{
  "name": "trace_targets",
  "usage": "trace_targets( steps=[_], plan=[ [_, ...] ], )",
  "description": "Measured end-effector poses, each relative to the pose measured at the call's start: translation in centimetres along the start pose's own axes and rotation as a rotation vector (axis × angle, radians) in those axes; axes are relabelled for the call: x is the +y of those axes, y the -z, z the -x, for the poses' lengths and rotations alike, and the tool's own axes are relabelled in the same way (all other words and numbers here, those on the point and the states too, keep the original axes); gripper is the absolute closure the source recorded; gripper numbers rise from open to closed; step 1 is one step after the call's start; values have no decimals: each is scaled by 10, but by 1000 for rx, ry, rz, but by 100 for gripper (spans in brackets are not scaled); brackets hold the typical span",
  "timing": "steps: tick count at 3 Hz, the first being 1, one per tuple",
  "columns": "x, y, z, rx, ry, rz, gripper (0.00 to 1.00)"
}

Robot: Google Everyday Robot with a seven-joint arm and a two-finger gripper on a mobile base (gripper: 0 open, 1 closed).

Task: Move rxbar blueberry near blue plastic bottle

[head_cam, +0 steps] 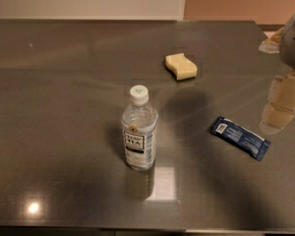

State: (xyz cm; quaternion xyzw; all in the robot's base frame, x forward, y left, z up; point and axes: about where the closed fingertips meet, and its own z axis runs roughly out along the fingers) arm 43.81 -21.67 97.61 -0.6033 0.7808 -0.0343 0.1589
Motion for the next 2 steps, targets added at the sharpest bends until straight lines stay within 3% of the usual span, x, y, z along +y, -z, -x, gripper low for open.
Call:
trace_targets(
  steps=[2],
  plan=[
    [-3, -2, 0, 0, -22, 2, 0]
  ],
)
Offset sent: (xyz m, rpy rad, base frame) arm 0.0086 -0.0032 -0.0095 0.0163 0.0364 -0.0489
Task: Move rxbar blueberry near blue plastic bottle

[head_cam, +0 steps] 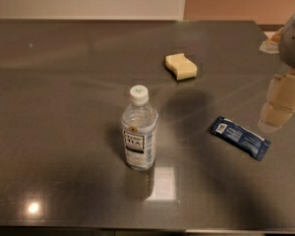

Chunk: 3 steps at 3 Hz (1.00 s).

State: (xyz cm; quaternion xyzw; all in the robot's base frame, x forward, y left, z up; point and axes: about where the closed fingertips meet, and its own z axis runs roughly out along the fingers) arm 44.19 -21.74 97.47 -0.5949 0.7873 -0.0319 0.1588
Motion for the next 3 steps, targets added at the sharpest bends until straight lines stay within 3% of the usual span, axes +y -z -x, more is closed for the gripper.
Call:
trace_targets(
  steps=[3],
  plan=[
    [-9, -52, -14, -8, -142, 60, 0]
  ],
)
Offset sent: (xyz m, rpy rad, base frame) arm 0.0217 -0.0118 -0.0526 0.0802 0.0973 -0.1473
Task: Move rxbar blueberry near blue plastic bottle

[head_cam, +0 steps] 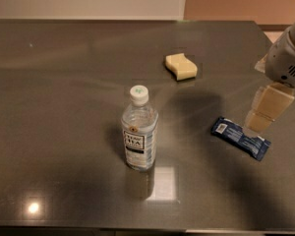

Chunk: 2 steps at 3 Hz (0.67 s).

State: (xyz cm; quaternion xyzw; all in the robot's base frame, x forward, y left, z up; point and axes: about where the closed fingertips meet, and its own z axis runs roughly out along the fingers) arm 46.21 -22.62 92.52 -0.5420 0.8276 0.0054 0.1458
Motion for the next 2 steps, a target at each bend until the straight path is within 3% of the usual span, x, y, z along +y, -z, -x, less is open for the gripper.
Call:
trace_targets(
  steps=[2],
  plan=[
    [3, -43, -25, 60, -81, 40, 0]
  ],
)
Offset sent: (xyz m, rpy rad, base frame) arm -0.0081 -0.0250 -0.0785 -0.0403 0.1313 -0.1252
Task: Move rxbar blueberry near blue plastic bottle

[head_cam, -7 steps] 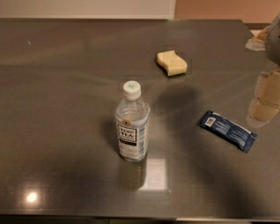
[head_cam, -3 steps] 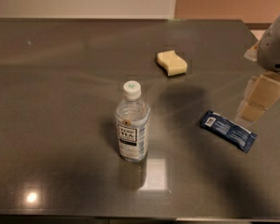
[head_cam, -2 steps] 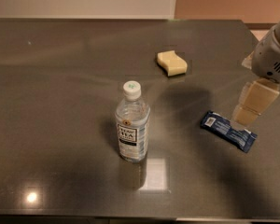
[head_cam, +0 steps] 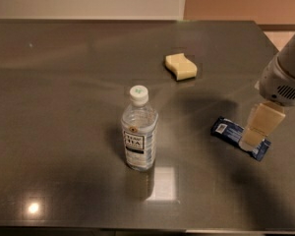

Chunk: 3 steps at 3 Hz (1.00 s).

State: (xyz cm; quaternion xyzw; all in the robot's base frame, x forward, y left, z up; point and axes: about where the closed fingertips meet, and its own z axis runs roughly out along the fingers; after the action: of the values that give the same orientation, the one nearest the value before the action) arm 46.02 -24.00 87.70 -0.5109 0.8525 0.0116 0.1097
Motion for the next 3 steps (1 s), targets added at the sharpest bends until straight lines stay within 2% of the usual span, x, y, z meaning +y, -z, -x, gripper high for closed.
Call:
trace_targets(
  steps=[1, 3],
  plan=[
    [5, -21, -10, 36, -16, 21, 0],
    [17, -47, -12, 83, 5, 26, 0]
  ],
)
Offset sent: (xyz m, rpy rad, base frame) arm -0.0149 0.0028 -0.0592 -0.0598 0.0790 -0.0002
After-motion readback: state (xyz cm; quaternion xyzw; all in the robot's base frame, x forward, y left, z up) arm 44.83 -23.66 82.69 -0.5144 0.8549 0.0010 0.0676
